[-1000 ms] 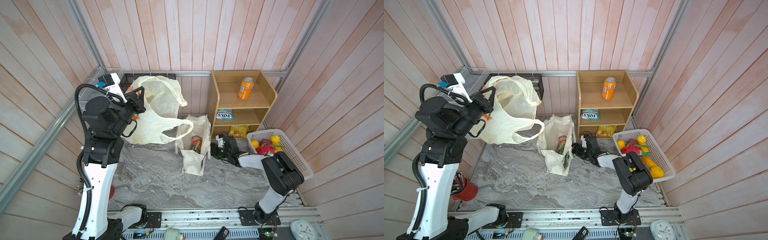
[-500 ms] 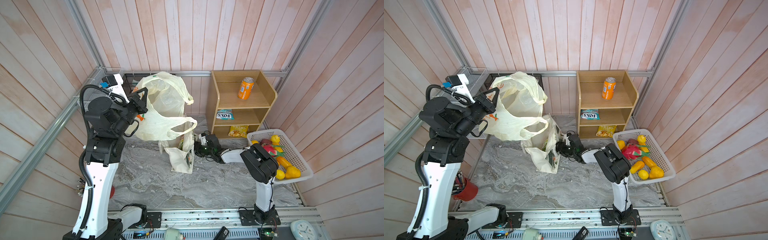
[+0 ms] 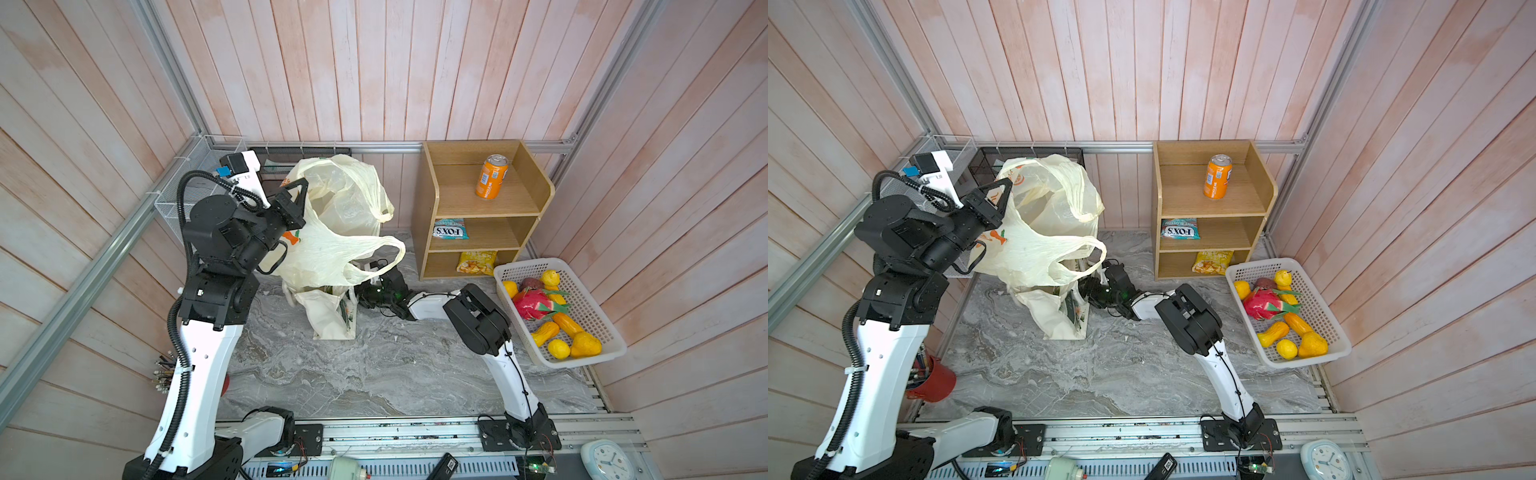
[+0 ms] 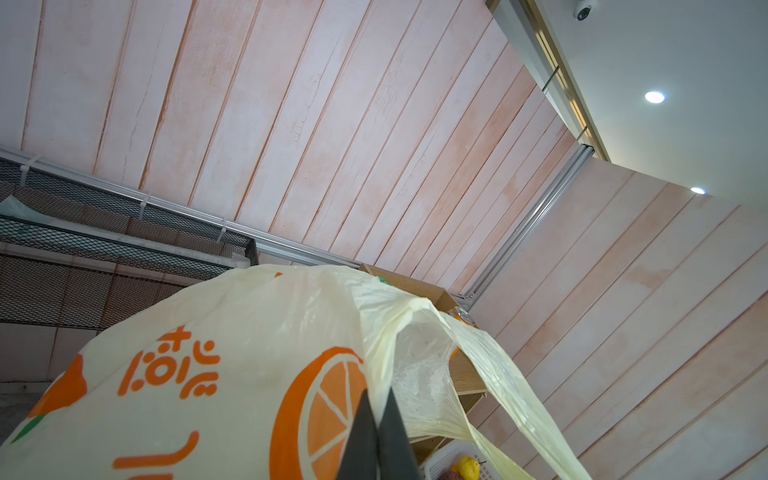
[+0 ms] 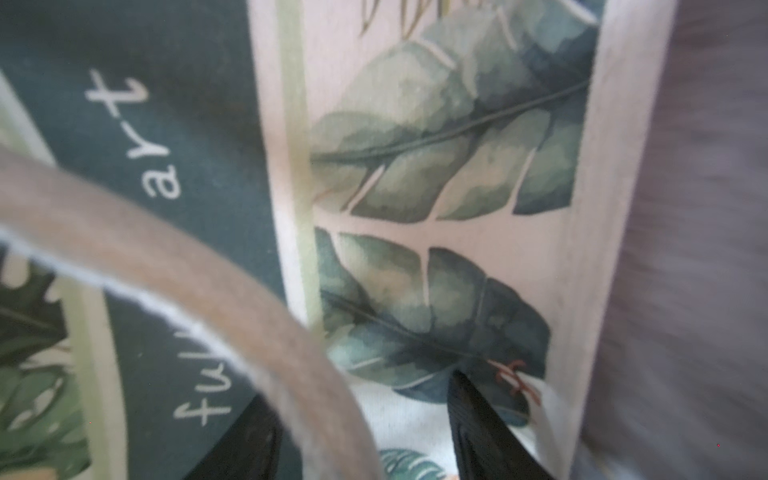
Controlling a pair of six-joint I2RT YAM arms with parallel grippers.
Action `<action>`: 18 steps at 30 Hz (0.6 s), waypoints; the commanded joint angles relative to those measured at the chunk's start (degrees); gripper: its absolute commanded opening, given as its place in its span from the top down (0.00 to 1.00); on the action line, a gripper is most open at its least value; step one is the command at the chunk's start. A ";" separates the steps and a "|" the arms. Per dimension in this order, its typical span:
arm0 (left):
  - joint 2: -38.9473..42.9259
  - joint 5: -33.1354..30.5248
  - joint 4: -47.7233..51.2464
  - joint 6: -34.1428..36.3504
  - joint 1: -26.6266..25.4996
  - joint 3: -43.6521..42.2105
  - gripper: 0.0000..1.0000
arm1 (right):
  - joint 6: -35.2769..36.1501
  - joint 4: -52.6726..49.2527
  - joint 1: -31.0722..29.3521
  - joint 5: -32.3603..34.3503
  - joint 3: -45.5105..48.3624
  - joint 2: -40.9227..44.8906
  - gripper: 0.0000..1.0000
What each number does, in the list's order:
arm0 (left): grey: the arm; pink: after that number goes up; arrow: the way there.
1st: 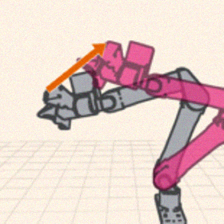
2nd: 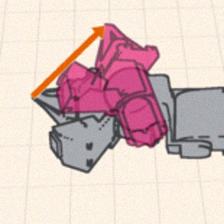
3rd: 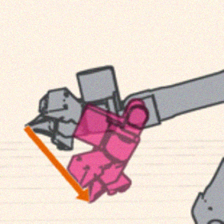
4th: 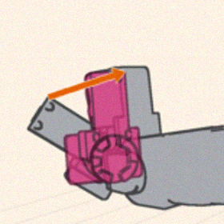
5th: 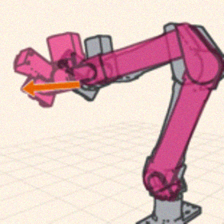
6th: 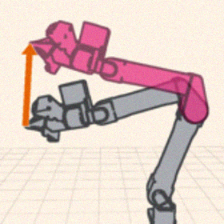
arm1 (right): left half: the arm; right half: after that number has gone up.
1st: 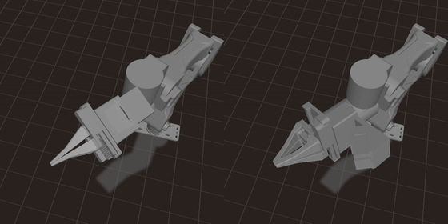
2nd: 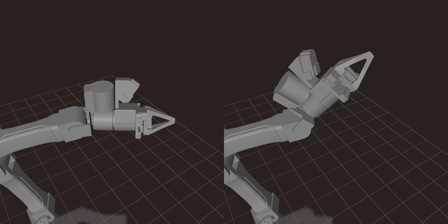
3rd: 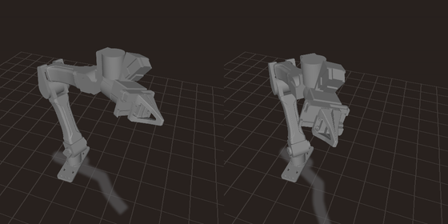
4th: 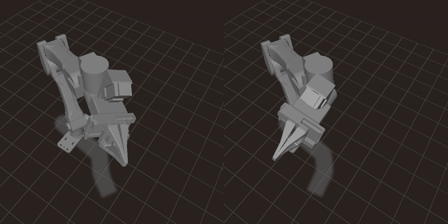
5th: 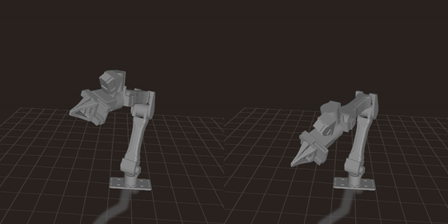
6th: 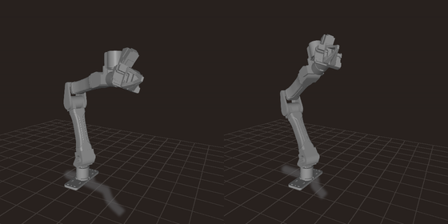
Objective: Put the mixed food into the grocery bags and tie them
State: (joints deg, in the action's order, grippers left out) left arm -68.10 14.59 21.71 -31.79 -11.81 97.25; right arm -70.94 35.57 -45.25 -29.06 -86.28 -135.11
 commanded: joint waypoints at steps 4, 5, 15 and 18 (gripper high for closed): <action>-1.63 1.15 -2.50 -2.59 -3.32 0.80 1.00 | -1.20 0.09 -1.60 -3.53 -8.33 -5.48 0.39; -1.90 1.30 -2.55 -2.87 -3.92 1.21 1.00 | -0.78 0.78 -1.42 -3.85 -7.00 -4.28 0.39; -4.74 -0.53 -5.33 -4.79 -13.53 3.96 1.00 | 10.56 -0.56 2.72 -4.31 18.06 23.34 0.31; -5.68 -2.66 -7.32 -5.52 -18.02 3.99 1.00 | 12.39 -1.49 4.66 -4.34 26.74 32.82 0.31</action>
State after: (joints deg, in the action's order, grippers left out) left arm -73.06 13.89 18.00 -36.12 -26.87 99.66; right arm -62.61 34.11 -41.95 -33.12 -64.49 -108.01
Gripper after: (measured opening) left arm 0.047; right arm 0.689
